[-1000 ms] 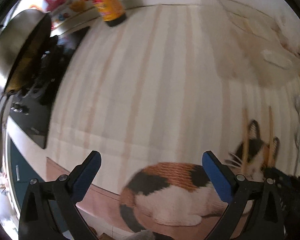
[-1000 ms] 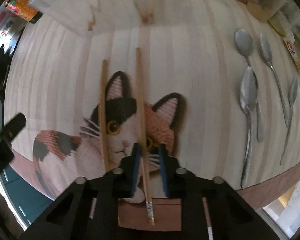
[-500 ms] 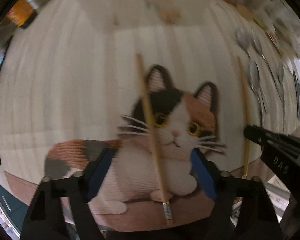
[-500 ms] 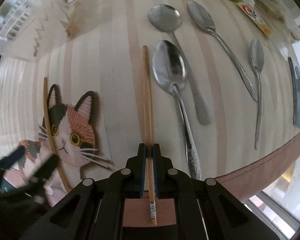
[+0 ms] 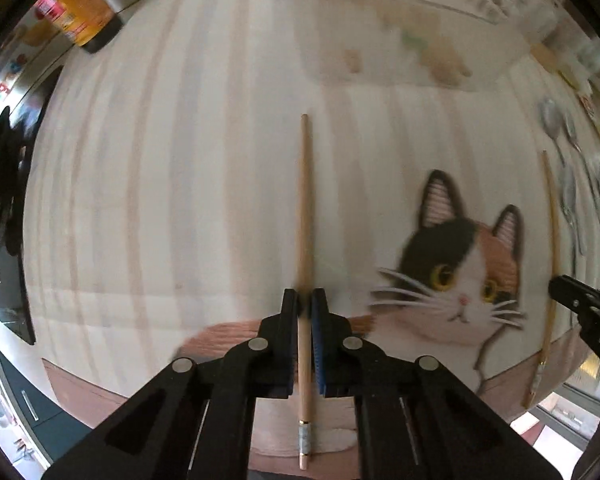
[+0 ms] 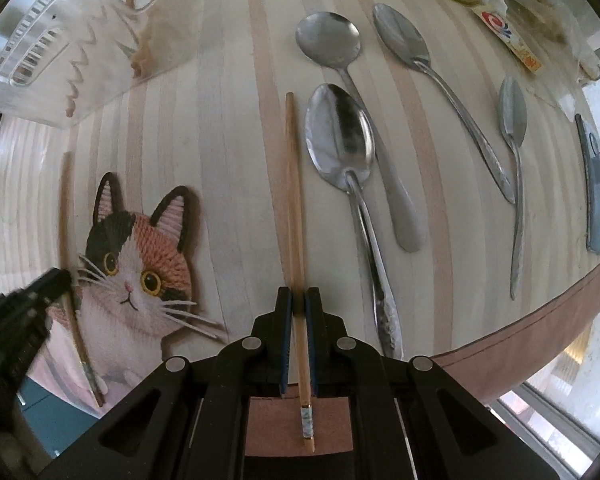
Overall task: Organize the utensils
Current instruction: 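Grasp a chopstick with the left gripper while the right gripper grasps another, then carry both chopsticks into the clear rack and release them, then move both tools back toward the spoons on the counter, then grasp a metal spoon by its handle with the left gripper while the right gripper grasps another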
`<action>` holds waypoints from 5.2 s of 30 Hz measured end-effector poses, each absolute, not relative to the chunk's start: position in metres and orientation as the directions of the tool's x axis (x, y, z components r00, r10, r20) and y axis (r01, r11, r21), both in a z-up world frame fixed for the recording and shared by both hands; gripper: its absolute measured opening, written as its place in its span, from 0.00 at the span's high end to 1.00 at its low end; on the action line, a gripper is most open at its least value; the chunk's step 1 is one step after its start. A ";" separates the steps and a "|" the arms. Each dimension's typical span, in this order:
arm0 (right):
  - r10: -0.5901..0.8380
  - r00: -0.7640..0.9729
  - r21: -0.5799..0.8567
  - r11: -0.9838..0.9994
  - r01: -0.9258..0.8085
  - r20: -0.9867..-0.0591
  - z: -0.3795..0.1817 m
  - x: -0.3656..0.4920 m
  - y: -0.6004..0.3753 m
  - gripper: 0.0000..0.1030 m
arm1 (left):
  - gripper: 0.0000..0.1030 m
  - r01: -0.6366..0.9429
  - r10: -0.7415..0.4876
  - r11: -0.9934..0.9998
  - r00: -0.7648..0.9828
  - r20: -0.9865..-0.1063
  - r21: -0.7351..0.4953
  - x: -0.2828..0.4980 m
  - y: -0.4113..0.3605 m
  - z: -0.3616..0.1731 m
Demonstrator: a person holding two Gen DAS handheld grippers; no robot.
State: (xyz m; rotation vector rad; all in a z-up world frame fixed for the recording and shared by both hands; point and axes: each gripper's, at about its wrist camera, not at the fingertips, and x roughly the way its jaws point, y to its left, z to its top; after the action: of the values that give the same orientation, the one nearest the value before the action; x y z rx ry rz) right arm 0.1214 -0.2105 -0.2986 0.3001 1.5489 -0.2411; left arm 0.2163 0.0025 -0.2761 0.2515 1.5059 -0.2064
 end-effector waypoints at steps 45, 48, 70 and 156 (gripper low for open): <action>0.051 -0.014 0.047 0.971 0.233 -0.999 -0.296 0.131 -0.134 0.93 | 0.96 0.187 0.009 0.982 0.061 -0.998 0.021 0.196 0.034 -0.259; 0.067 0.007 0.067 0.970 0.235 -0.998 -0.286 0.133 -0.135 0.93 | 0.96 0.180 0.004 0.983 0.092 -0.996 0.021 0.195 0.036 -0.246; 0.168 0.288 0.221 0.962 0.162 -0.943 -0.150 0.179 -0.147 0.93 | 0.96 0.146 -0.115 0.987 0.368 -0.923 -0.065 0.236 0.044 -0.100; 0.138 0.266 0.270 0.779 0.565 -0.954 -0.270 0.073 -0.420 0.61 | 0.96 0.371 0.038 0.927 0.074 -0.997 0.063 0.192 -0.214 -0.278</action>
State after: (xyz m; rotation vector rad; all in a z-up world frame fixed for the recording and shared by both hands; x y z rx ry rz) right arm 0.0735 -0.4200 -0.2697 0.6561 1.2921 -0.3182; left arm 0.1917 -0.2145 -0.2782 0.3373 1.4838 -0.2568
